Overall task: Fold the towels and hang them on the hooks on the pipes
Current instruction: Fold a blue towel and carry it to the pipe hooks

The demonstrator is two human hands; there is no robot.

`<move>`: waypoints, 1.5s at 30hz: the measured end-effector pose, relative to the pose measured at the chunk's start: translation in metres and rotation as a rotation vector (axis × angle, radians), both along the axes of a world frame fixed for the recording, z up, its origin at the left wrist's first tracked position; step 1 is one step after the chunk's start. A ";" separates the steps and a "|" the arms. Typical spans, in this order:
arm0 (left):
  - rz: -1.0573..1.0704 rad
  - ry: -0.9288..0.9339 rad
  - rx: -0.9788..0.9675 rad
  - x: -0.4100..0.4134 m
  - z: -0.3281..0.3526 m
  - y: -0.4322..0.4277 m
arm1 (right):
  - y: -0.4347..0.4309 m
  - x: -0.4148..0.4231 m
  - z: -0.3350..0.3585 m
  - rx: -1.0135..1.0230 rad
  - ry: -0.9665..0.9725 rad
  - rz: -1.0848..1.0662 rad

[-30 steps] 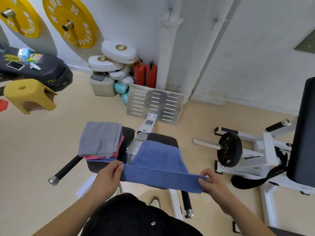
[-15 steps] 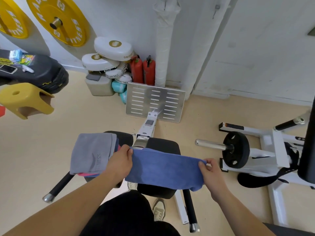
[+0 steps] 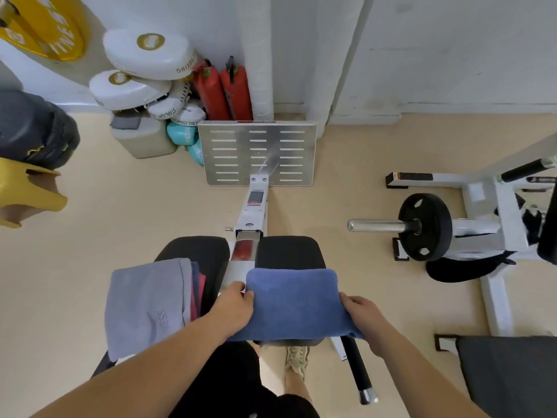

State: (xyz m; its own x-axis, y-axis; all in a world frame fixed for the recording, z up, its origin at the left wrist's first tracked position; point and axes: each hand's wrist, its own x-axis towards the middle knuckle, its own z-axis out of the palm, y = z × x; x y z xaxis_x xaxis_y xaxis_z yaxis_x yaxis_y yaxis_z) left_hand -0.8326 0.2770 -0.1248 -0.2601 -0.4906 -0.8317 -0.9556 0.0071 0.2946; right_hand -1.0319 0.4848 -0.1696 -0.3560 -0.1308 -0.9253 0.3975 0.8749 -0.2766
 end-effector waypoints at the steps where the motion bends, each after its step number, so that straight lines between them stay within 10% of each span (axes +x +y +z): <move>1: 0.064 0.024 0.018 0.000 0.000 0.003 | 0.002 0.002 0.001 0.001 -0.043 -0.042; 13: 0.551 -0.056 0.398 0.012 0.018 -0.001 | 0.029 -0.017 0.028 -0.293 -0.281 -0.272; 23: 0.758 0.265 0.573 0.046 0.073 0.054 | 0.066 -0.002 0.097 -0.475 -0.226 -0.127; 38: 1.096 0.662 0.215 0.104 0.155 0.096 | 0.031 0.063 0.177 -0.636 0.231 0.113; 45: 0.548 0.710 -0.242 0.076 0.210 0.118 | -0.017 0.139 0.219 -0.777 0.103 0.107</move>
State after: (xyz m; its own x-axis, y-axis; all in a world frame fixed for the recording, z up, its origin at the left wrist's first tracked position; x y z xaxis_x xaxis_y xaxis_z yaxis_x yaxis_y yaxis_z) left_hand -0.7566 0.3945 0.0854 -0.3495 -0.8348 -0.4253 -0.4403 -0.2543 0.8611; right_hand -0.8934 0.4673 0.0494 -0.3835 -0.7648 -0.5177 0.2613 0.4478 -0.8551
